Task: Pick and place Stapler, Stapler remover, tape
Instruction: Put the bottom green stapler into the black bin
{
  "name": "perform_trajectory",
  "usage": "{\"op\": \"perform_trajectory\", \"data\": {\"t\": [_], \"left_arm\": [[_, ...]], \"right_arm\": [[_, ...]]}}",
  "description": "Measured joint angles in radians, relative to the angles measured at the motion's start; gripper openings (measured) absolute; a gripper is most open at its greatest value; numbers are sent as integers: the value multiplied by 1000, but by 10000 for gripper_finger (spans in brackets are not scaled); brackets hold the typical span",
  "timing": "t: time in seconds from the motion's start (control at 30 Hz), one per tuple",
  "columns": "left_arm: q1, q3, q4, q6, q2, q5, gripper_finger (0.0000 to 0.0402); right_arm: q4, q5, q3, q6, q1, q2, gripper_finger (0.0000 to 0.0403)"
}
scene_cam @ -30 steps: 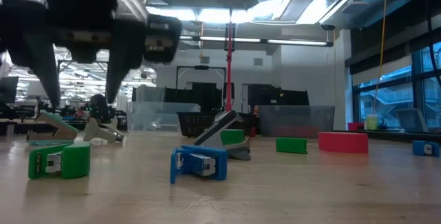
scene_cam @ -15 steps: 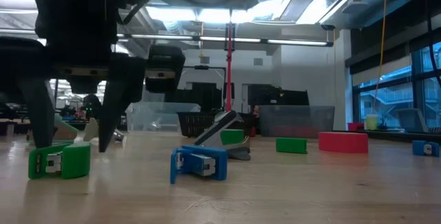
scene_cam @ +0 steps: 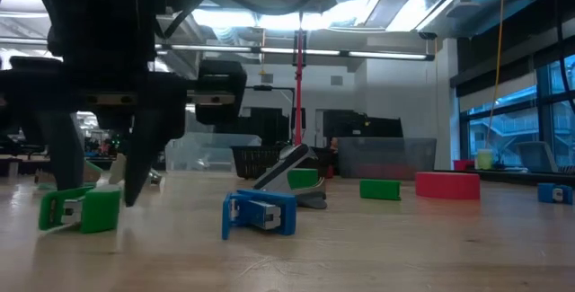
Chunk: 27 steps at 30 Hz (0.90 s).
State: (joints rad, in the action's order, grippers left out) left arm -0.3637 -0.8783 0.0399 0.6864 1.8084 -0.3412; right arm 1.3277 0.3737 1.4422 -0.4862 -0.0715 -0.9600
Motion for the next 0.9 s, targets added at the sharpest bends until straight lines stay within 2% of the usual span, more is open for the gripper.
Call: {"op": "perform_trajectory", "data": {"t": [0.13, 0.17, 0.37, 0.5, 0.67, 0.77, 0.9], "left_arm": [[0, 0, -1, -26, -1, -3, 47], [1, 0, -1, -40, -1, -4, 42], [8, 0, 29, -95, -23, 24, 42], [47, -48, 159, -97, -101, 69, 42], [178, -129, 340, -97, -225, 135, 42], [304, -188, 367, -125, -278, 198, 42], [497, -293, 381, -170, -278, 202, 42]], "right_arm": [[0, 1, 0, 0, 0, 0, 210], [0, 5, 0, 0, 0, 0, 210], [0, 7, 0, -1, 0, 0, 210], [0, 7, 0, -3, 0, 0, 210], [0, 23, 1, -4, 0, 0, 210], [0, 27, 1, -13, 0, 0, 210], [-1, 27, 1, -33, 0, 0, 210]]}}
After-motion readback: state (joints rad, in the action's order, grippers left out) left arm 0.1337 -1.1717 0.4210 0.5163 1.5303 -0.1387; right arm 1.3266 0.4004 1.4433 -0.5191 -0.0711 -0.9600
